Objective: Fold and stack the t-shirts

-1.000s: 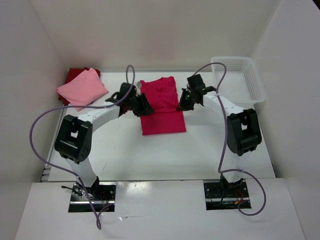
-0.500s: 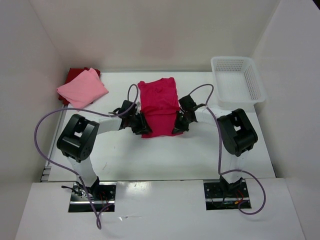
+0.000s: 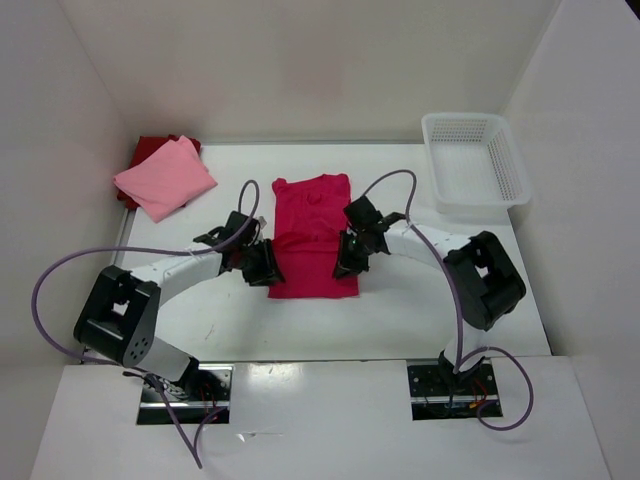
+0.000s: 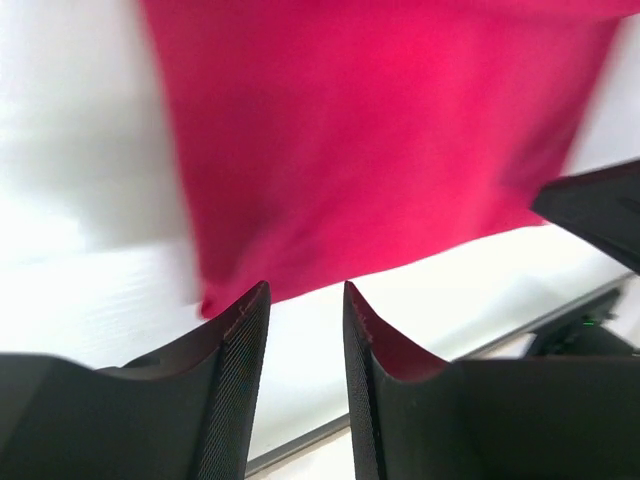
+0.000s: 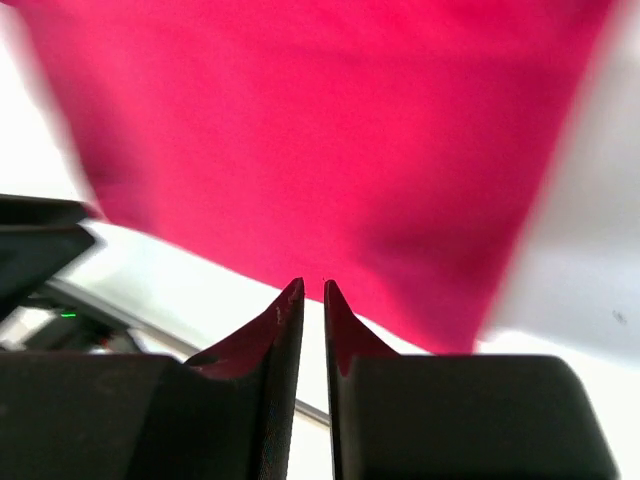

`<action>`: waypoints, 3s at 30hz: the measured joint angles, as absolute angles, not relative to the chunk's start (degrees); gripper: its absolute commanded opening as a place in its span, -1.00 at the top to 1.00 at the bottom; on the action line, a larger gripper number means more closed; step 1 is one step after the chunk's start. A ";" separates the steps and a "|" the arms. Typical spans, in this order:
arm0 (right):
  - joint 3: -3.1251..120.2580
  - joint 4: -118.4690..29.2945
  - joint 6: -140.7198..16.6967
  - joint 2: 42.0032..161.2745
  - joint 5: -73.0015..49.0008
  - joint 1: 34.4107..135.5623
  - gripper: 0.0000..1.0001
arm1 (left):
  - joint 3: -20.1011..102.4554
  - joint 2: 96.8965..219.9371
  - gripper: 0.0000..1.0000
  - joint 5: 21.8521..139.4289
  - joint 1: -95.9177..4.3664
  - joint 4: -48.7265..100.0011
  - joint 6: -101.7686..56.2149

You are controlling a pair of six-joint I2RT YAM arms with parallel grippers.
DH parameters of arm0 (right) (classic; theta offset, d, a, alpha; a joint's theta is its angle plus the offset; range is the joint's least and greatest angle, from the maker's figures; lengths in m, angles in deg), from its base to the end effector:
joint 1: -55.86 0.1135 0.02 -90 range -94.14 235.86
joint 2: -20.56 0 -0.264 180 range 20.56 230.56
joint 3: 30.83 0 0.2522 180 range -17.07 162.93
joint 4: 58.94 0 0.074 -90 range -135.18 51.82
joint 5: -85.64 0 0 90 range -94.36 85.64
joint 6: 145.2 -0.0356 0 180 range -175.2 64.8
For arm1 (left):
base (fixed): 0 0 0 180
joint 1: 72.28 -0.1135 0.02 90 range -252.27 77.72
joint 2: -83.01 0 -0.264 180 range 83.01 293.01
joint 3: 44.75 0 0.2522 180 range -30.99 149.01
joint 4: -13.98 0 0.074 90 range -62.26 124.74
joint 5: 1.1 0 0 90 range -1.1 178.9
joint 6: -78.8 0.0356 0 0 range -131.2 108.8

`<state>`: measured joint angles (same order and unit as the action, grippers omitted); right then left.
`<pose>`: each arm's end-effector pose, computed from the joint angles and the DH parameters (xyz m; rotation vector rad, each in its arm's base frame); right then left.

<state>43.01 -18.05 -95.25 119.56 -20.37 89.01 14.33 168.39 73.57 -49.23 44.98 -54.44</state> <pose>0.2739 0.1906 0.1681 0.0879 2.8910 0.6920 0.2570 -0.1196 0.1737 -0.3699 2.6883 -0.7405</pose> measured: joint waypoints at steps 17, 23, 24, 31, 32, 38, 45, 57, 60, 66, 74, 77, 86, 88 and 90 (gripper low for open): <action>61.54 -20.82 -89.85 137.22 -22.23 90.64 0.95 | 15.77 175.04 0.09 64.24 -47.41 35.60 -58.07; 62.33 -21.78 -90.44 138.40 -18.71 92.26 0.92 | 13.34 175.52 0.09 65.92 -47.37 35.75 -57.50; 62.42 -22.11 -90.53 138.40 -17.64 92.37 0.92 | 13.34 175.52 0.09 66.03 -47.37 35.64 -57.46; 67.88 -25.72 -90.86 140.78 -3.15 92.50 0.97 | 11.77 174.27 0.09 66.73 -47.37 34.83 -57.39; 69.76 -26.00 -90.81 141.66 -1.18 92.50 0.97 | 11.53 173.88 0.09 67.25 -47.37 35.25 -57.17; 81.98 -26.18 -90.03 144.76 5.44 92.00 0.91 | 11.03 170.54 -0.05 69.83 -47.37 38.94 -56.06; 71.90 -26.77 -90.18 134.64 1.38 90.69 0.98 | 11.05 161.82 -0.08 71.86 -50.49 43.38 -55.77; 29.50 -25.00 -98.07 105.09 -14.38 88.00 0.14 | 4.12 161.71 -0.05 70.60 -55.59 42.24 -56.69; 25.85 -25.11 -99.36 105.29 -16.48 87.48 0.10 | 4.12 163.72 -0.05 70.42 -55.59 41.19 -56.69; 24.56 -26.86 -100.71 107.36 -17.81 87.45 0.24 | 4.12 165.47 0.23 68.96 -55.59 39.12 -57.79; 24.58 -29.04 -101.76 109.68 -18.60 87.45 0.99 | 4.10 166.12 0.71 69.07 -55.59 38.68 -58.07; 24.58 -29.00 -101.87 109.68 -18.42 87.45 0.99 | 4.10 166.30 0.88 69.44 -55.59 38.61 -58.03; 21.24 -27.31 -103.14 103.14 -18.75 87.93 0.99 | 3.29 160.44 1.00 68.67 -55.57 42.09 -57.68; 19.03 -25.85 -104.52 98.69 -19.50 89.11 0.99 | 2.35 157.07 1.00 68.10 -55.02 44.60 -57.98; 16.71 -24.10 -106.46 93.77 -21.05 90.97 0.99 | 1.83 153.66 1.00 67.47 -54.41 47.34 -58.29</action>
<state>16.71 -24.10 -106.46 93.77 -21.05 90.97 1.83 153.66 67.47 -54.41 47.34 -58.29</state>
